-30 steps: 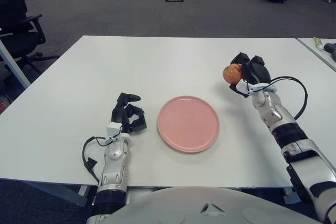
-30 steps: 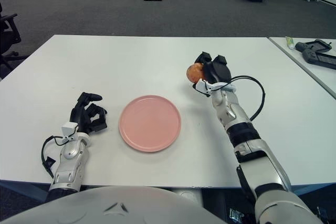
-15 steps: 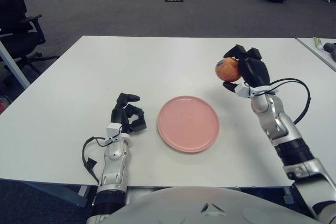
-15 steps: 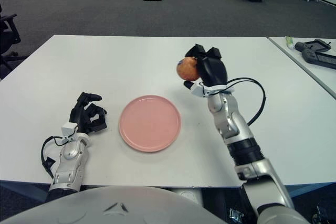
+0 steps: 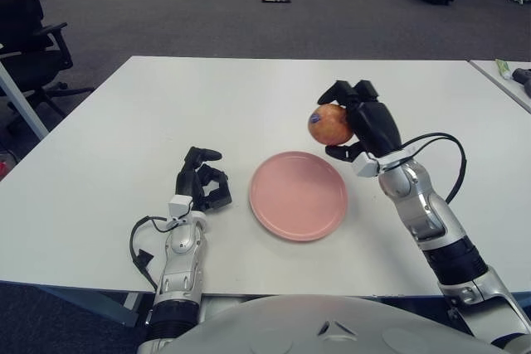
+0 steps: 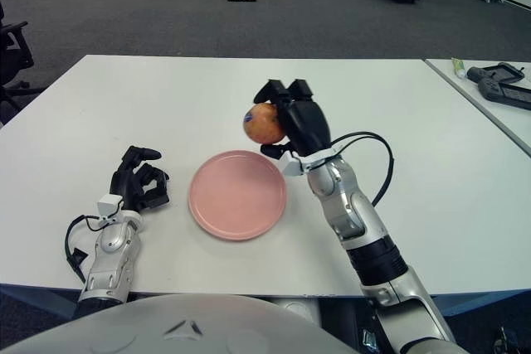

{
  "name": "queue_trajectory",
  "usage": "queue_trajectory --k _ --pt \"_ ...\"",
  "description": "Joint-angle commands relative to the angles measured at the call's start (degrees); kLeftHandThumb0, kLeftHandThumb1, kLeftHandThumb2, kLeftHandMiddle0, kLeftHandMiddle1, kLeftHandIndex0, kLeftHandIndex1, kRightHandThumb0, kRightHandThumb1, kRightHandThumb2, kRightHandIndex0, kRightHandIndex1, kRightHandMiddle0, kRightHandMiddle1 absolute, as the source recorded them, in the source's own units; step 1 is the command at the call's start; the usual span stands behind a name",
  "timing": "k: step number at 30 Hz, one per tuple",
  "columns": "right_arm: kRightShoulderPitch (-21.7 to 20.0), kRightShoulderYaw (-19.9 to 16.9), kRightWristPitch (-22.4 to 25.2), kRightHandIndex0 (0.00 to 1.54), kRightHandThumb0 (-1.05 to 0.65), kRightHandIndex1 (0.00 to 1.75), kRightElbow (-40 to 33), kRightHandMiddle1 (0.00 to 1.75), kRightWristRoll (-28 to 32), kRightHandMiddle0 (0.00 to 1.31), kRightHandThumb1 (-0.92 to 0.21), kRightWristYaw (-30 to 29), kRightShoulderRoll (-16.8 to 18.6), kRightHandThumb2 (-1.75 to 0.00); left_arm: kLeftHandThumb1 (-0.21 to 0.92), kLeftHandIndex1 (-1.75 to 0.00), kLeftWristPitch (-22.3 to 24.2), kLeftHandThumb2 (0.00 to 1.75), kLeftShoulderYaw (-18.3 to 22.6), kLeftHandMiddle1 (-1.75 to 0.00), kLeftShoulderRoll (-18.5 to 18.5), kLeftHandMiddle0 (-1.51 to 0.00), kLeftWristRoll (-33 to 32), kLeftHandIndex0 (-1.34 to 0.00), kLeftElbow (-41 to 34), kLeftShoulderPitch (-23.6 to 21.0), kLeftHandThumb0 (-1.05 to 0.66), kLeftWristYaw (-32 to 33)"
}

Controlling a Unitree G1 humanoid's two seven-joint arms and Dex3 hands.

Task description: Put the apple into the plate.

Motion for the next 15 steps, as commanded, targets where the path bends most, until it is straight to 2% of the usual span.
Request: queue_trajectory --k 1,10,15 --pt "-0.37 0.55 -1.1 0.86 0.0 1.68 -2.71 1.75 0.39 0.59 -0.03 2.84 0.3 -1.63 0.18 -1.73 1.42 1.49 0.09 -1.75 0.07 -0.69 0.33 -0.51 2.23 0.22 -0.01 0.51" --pt "2.22 5.02 0.36 0.86 0.0 1.69 -9.13 1.75 1.47 0.6 -0.01 14.62 0.56 -1.65 0.11 -1.68 0.81 1.54 0.34 -1.75 0.37 -0.75 1.33 -0.58 4.74 -0.75 -0.01 1.26" --pt "0.99 7.56 -1.51 0.86 0.0 1.7 -3.83 1.75 1.98 0.61 -0.01 16.97 1.81 -1.66 0.12 -1.69 -0.05 1.54 0.33 -1.75 0.4 -0.75 1.25 -0.57 5.33 -0.81 -0.01 1.15"
